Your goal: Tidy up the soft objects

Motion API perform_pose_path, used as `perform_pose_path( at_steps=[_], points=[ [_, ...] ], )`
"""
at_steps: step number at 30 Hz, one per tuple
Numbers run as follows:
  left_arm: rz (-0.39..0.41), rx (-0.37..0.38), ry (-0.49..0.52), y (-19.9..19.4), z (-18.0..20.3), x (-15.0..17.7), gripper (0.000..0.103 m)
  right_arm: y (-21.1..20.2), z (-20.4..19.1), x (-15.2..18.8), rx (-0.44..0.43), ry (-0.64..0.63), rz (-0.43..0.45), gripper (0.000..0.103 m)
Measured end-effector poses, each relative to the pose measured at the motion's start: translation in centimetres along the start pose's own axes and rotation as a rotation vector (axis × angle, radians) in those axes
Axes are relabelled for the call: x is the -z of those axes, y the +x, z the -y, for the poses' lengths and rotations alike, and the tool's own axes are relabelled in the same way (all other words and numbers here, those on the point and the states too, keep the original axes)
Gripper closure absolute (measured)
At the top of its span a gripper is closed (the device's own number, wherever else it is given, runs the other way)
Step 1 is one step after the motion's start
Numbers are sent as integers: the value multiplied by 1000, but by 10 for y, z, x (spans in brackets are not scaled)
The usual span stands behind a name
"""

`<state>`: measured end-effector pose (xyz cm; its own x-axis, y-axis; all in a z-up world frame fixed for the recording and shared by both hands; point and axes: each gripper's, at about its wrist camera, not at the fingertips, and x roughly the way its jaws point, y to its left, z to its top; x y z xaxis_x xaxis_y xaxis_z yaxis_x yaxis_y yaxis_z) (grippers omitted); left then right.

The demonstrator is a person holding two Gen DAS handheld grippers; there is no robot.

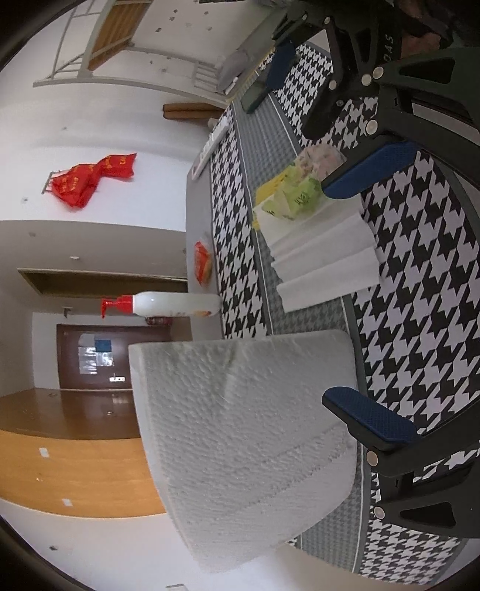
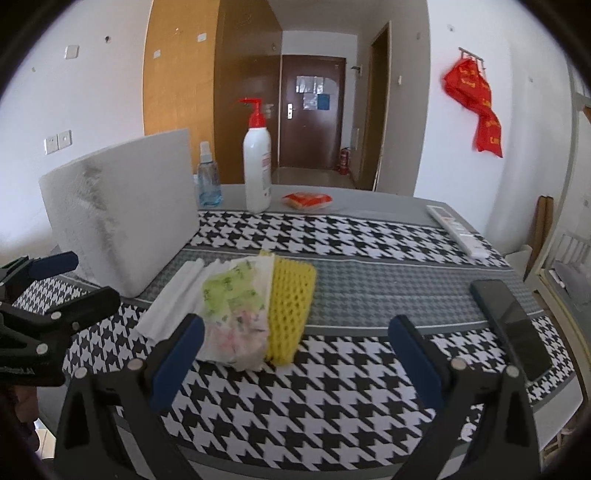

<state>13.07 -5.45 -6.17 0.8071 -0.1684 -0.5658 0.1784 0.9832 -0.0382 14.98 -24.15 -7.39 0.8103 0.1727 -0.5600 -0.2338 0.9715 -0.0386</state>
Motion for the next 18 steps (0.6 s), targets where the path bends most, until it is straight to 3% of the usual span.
perform_pose_path(
  at_steps=[9, 15, 18],
  points=[
    [-16, -14, -21, 4, -10, -1, 1, 19, -14, 1, -36, -22, -64, 17],
    [-30, -12, -35, 8, -14, -1, 1, 29, -22, 2, -57, -32, -111, 34],
    [-38, -7, -32, 11, -14, -1, 1, 32, -24, 2, -60, -39, -120, 36]
  ],
)
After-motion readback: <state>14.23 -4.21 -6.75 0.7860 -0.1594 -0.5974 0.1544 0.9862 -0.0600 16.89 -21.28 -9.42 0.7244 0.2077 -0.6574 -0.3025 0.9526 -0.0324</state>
